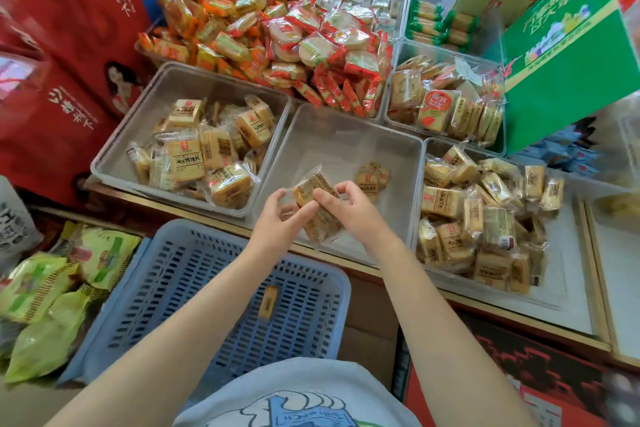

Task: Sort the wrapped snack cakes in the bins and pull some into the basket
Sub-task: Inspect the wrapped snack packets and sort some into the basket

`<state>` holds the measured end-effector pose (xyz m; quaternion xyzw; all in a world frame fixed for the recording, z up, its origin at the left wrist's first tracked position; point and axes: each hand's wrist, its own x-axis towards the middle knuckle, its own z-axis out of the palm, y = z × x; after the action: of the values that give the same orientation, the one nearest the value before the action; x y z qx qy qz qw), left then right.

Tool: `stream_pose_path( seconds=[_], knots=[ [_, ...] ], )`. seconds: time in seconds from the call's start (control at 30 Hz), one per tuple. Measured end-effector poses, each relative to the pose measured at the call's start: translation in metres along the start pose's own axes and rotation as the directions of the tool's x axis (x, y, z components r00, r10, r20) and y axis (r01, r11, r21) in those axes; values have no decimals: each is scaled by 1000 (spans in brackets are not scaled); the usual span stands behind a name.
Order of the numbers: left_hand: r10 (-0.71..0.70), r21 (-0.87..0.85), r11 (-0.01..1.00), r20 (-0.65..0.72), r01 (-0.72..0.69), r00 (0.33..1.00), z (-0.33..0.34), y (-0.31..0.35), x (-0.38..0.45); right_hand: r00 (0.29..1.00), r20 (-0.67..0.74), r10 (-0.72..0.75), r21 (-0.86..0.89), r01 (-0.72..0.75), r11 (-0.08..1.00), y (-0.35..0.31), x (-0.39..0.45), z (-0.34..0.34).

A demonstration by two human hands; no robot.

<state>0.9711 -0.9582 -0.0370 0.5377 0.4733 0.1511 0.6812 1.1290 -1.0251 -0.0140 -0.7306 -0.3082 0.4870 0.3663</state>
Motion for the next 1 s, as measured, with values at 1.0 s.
stream_pose_path(
  seconds=[1.0],
  knots=[
    [-53,-228,973,-100,29,994,-83,-62,-183,987,157,-31,88,17,996,4,-150,133]
  ],
)
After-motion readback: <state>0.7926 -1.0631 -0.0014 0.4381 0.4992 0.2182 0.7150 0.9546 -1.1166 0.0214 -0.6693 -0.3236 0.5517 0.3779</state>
